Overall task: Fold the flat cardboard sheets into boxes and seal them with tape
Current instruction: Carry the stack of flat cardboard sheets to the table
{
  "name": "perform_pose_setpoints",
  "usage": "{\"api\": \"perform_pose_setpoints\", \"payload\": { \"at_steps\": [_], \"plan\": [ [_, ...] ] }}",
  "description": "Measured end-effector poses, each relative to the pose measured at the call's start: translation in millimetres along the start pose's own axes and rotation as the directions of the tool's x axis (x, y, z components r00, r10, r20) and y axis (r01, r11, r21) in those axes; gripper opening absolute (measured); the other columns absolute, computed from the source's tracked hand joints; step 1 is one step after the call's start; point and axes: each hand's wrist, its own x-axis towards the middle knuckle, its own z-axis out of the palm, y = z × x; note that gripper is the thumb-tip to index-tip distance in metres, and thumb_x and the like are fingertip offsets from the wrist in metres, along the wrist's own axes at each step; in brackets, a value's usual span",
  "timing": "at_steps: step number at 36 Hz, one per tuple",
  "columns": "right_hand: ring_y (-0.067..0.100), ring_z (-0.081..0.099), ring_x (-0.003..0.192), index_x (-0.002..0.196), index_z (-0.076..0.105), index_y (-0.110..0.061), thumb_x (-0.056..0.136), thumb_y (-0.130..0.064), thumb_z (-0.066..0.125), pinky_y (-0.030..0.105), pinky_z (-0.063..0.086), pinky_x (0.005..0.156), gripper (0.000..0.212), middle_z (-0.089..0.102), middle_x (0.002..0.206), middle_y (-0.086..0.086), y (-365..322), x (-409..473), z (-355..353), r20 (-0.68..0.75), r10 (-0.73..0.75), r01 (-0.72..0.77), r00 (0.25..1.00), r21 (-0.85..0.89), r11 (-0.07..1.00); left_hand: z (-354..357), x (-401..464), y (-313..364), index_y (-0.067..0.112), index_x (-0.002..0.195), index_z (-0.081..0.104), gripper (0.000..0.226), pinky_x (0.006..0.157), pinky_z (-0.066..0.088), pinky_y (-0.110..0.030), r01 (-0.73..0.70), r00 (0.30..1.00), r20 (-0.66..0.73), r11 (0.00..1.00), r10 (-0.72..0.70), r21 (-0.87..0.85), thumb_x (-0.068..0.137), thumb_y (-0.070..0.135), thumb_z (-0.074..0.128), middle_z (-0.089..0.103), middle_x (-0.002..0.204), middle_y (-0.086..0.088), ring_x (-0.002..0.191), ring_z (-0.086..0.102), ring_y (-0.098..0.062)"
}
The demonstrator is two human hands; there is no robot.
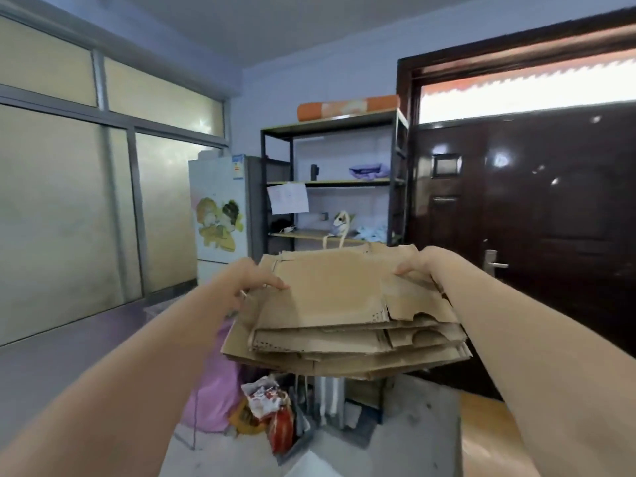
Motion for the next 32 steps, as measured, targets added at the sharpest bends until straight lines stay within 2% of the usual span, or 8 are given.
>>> {"api": "perform_pose_setpoints", "payload": {
  "at_steps": [7,10,14,16,20,23,28,32],
  "plan": [
    [0.039,0.029,0.136,0.148,0.016,-0.005,0.091,-0.023,0.061,0.047,0.028,0.110,0.075,0.024,0.151,0.019,103,-56,-85,-0.085,0.187,-0.179,0.979,0.092,0.980,69,-53,94,0.005,0.129,0.044,0.081,0.078,0.056,-0.045,-0.140,0.986,0.110,0.985,0.129,0.101,0.069,0.048,0.079,0.053,0.124,-0.018,0.099,0.059,-0.034],
    [0.039,0.037,0.131,0.147,0.023,-0.007,0.085,-0.025,0.069,0.050,0.033,0.107,0.079,0.033,0.147,0.018,153,-77,-120,-0.111,0.284,-0.255,0.952,0.218,0.942,104,-81,137,0.007,0.131,0.042,0.075,0.084,0.052,-0.041,-0.214,0.969,0.149,0.970,0.196,0.118,0.076,0.045,0.074,0.051,0.129,-0.017,0.108,0.056,-0.033],
    [0.036,0.037,0.131,0.148,0.022,-0.018,0.083,-0.023,0.070,0.051,0.033,0.108,0.081,0.031,0.147,0.015,226,-114,-174,-0.143,0.340,-0.273,0.929,0.353,0.895,156,-124,193,0.006,0.137,0.038,0.079,0.078,0.047,-0.038,-0.296,0.941,0.213,0.944,0.262,0.146,0.077,0.045,0.072,0.047,0.136,-0.019,0.113,0.053,-0.034],
    [0.033,0.042,0.124,0.143,0.032,-0.015,0.081,-0.025,0.072,0.049,0.035,0.107,0.074,0.040,0.138,0.015,265,-135,-207,-0.150,0.383,-0.294,0.911,0.414,0.861,185,-146,223,0.006,0.135,0.039,0.082,0.074,0.047,-0.038,-0.318,0.931,0.232,0.939,0.282,0.134,0.074,0.046,0.074,0.050,0.132,-0.018,0.102,0.054,-0.032],
    [0.027,0.050,0.090,0.107,0.049,-0.005,0.079,-0.030,0.072,0.040,0.045,0.095,0.044,0.050,0.088,0.010,347,-180,-273,-0.230,0.471,-0.311,0.852,0.503,0.807,251,-195,280,0.005,0.128,0.044,0.077,0.067,0.048,-0.037,-0.384,0.899,0.270,0.917,0.345,0.107,0.073,0.048,0.075,0.054,0.119,-0.016,0.087,0.056,-0.027],
    [0.026,0.053,0.081,0.097,0.057,-0.006,0.076,-0.032,0.072,0.037,0.048,0.088,0.036,0.054,0.087,0.010,406,-213,-314,-0.263,0.516,-0.334,0.815,0.514,0.790,302,-234,320,0.005,0.122,0.045,0.071,0.056,0.048,-0.036,-0.415,0.871,0.328,0.905,0.367,0.090,0.073,0.047,0.076,0.054,0.114,-0.016,0.080,0.056,-0.026],
    [0.024,0.051,0.074,0.086,0.059,-0.012,0.072,-0.031,0.072,0.036,0.046,0.076,0.027,0.052,0.083,0.008,495,-265,-371,-0.282,0.596,-0.407,0.752,0.514,0.755,383,-290,383,0.006,0.117,0.048,0.063,0.056,0.050,-0.034,-0.468,0.802,0.446,0.882,0.398,0.054,0.073,0.041,0.078,0.057,0.106,-0.016,0.078,0.059,-0.026],
    [0.025,0.050,0.076,0.097,0.058,-0.008,0.078,-0.028,0.069,0.035,0.046,0.072,0.029,0.051,0.088,0.011,558,-293,-410,-0.310,0.658,-0.447,0.687,0.533,0.718,438,-319,438,0.007,0.113,0.049,0.059,0.054,0.048,-0.032,-0.528,0.745,0.491,0.849,0.451,0.022,0.073,0.039,0.079,0.057,0.091,-0.012,0.072,0.057,-0.024]
  ]
}}
